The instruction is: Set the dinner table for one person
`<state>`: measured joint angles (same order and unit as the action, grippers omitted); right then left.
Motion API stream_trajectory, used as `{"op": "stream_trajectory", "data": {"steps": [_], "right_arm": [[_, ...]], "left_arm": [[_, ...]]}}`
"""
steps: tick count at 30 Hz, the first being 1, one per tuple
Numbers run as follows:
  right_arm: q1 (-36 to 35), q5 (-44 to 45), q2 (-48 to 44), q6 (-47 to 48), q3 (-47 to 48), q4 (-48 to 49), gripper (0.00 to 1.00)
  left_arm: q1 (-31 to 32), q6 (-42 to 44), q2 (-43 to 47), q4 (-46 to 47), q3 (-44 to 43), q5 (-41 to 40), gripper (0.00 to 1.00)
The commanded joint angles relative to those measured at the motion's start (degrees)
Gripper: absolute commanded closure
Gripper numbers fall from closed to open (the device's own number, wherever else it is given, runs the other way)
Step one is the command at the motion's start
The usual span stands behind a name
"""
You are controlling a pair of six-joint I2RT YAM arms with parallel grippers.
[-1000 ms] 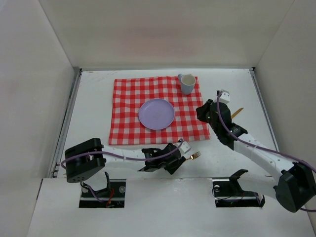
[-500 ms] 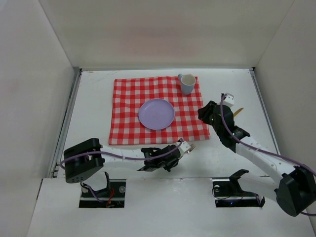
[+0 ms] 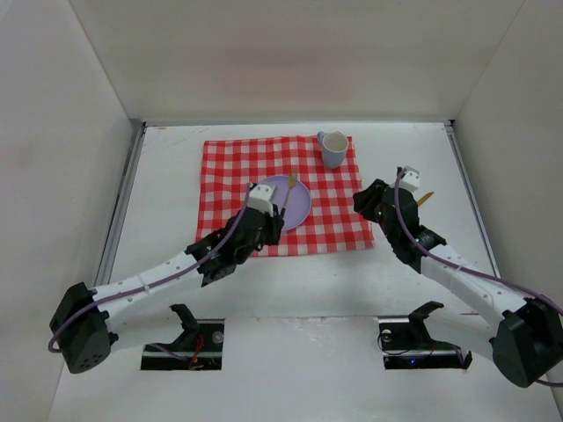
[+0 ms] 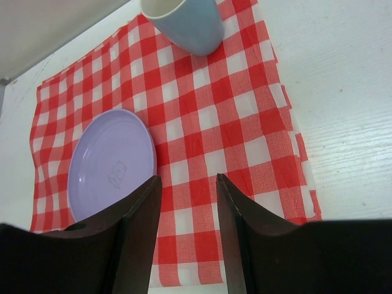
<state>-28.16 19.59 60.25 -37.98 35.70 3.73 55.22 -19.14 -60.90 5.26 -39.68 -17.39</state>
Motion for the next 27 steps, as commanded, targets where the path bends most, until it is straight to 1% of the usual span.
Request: {"op": "stream_trajectory", "data": {"steps": [1, 6, 11, 14, 19, 27], "right_arm": [[0.00, 0.36, 0.39, -0.34, -0.02, 3.74, 0.53], [-0.18, -0.69, 1.98, -0.34, 0.33, 4.01, 0.53], [-0.27, -1.05, 1.80, -0.34, 0.07, 4.18, 0.52], [-0.36, -1.14, 1.80, -0.34, -0.02, 4.27, 0.51], [-0.44, -2.63, 2.94, -0.34, 0.07, 4.97, 0.51], [-0.71, -3.16, 3.56, -0.34, 0.24, 4.97, 0.51]], "left_arm": [[-7.34, -4.67, -1.31, -3.23, 0.57, -2.83, 0.91], [-15.17, -7.58, -6.24, -6.39, -1.71, -4.67, 0.92], [-21.33, -7.94, -7.38, -11.49, -2.42, -7.92, 0.92], [-25.20, -7.15, -10.10, -12.72, -2.68, -6.35, 0.92], [-25.74, -5.57, -16.43, -12.81, -4.52, -4.76, 0.92], [-26.97, -1.00, -20.65, -14.48, -7.42, -6.60, 0.92]]}}
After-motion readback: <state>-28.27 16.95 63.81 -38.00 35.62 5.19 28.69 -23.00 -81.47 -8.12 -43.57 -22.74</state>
